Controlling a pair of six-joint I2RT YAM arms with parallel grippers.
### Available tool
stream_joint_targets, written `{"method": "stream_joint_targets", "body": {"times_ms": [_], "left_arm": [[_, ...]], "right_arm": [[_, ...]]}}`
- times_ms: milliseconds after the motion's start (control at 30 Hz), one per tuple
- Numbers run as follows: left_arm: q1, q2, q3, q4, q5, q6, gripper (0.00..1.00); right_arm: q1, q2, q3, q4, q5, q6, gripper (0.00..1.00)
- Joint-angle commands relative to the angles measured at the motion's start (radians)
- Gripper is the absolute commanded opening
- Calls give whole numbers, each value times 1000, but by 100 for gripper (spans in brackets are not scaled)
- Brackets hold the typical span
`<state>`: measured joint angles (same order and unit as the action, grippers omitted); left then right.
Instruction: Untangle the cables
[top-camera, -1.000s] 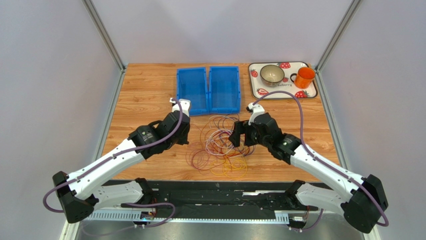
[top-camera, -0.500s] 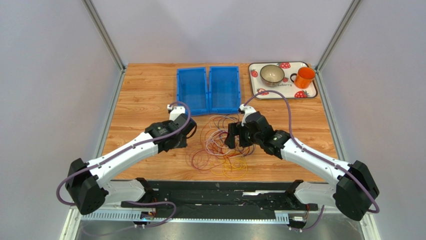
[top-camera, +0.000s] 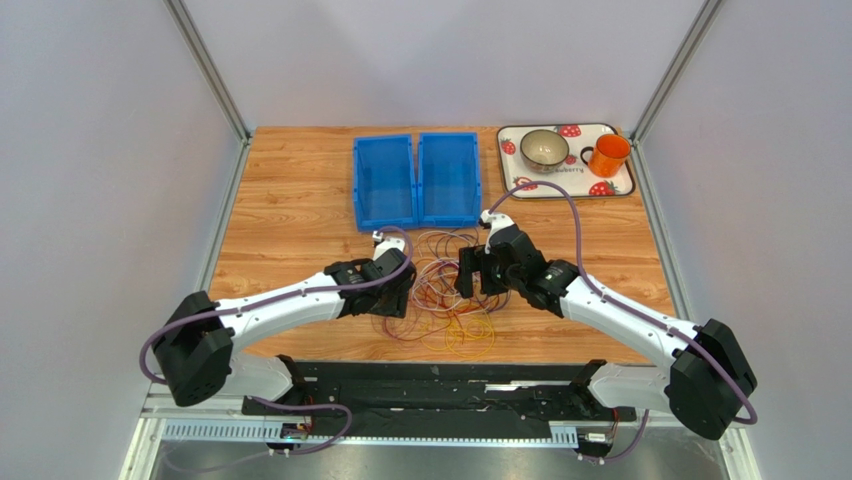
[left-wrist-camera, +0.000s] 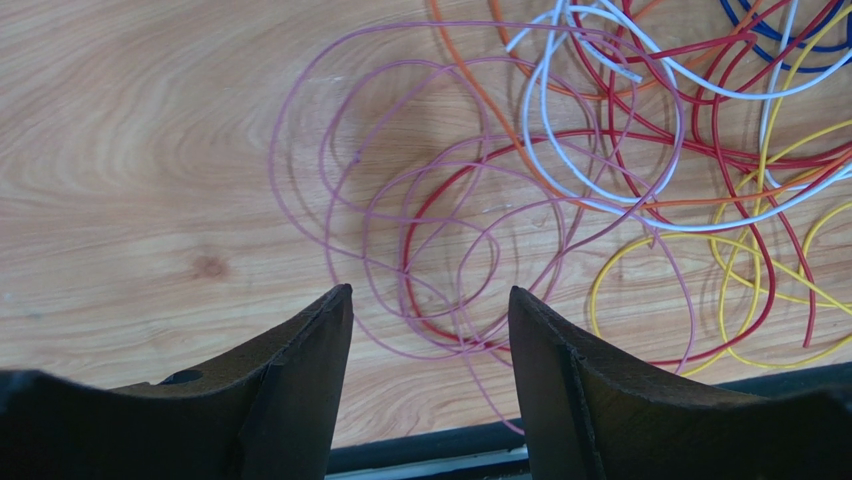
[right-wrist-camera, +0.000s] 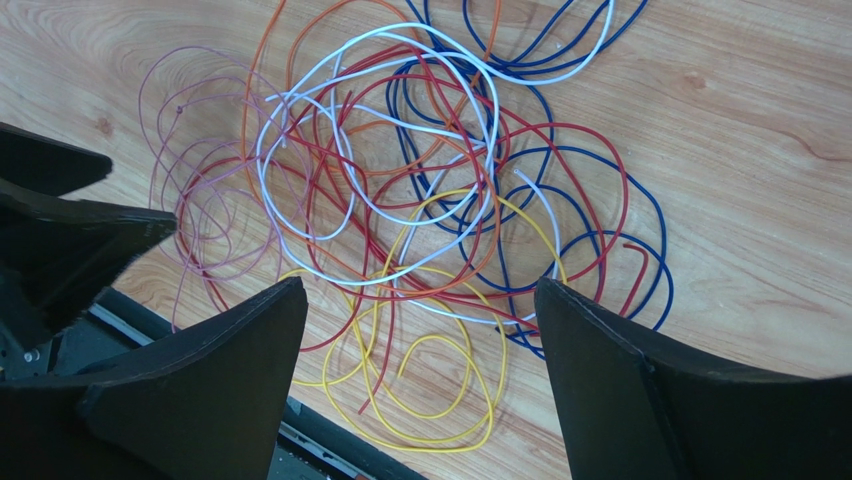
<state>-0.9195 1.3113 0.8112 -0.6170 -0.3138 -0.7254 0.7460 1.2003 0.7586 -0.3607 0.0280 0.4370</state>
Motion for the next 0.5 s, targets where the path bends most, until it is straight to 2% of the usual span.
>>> {"method": "stream_joint_targets", "body": {"times_ms": [0,233,467], "left_arm": [[-22,74,29,123,36,34,66],[-53,153,28,217,56,49,67],[-58,224,31,241,50,43,67]], "right_arm": [[6,-18,2,0,44,-7,89],[6,10,10,-4,46,-23,88],[6,2,1,3,41,-21,89]]}}
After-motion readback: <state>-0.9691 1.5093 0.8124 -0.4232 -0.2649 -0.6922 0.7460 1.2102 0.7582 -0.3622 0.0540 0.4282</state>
